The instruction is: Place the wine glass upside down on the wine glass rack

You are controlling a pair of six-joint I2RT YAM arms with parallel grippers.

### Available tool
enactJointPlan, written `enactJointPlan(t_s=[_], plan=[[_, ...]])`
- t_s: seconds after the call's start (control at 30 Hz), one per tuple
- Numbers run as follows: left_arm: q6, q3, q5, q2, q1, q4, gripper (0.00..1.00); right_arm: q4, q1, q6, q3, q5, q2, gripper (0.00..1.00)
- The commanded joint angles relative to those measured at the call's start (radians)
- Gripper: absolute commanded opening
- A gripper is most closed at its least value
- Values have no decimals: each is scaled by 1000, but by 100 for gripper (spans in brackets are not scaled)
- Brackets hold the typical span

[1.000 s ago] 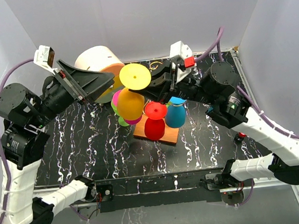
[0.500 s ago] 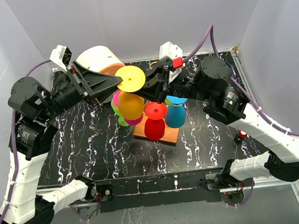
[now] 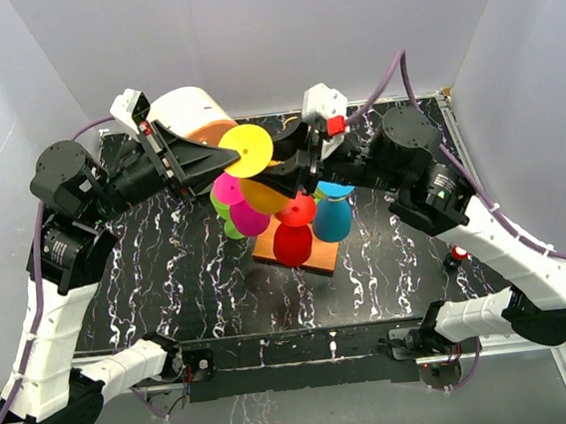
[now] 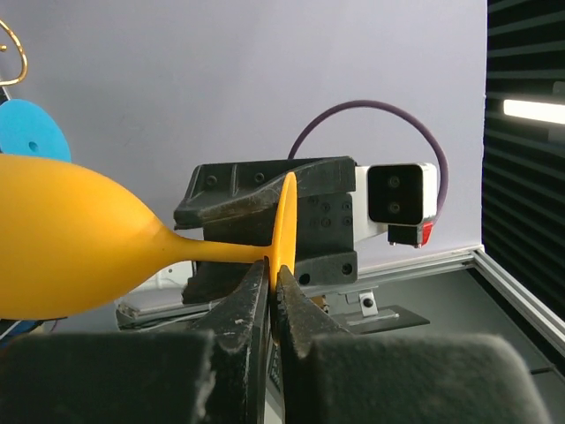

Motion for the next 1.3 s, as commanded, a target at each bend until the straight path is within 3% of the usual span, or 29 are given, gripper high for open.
enactJointPlan(t_s=[0.0, 0.13, 0.3, 0.4, 0.57, 0.77, 1.17, 1.27], plan=[[24, 76, 6, 21, 2, -6, 0, 149, 9, 26, -20, -8, -67, 45], [19, 99, -20, 31, 2, 24, 0, 189, 8, 21, -66, 40, -115, 67], [137, 178, -112, 68, 2, -21, 0, 231, 9, 17, -151, 150, -193, 80], [256, 219, -196, 98, 2, -100, 0, 255, 9, 25, -230, 206, -256, 82], [367, 222, -287, 117, 2, -82, 0, 282, 9, 69, -337, 260, -359, 83], [495, 242, -475, 136, 1, -164, 0, 267, 9, 120, -398, 239, -429, 83], [551, 221, -571, 184, 8, -199, 0, 249, 9, 186, -509, 290, -507, 83], [542, 185, -522, 191, 23, -169, 0, 244, 8, 201, -528, 303, -523, 83]])
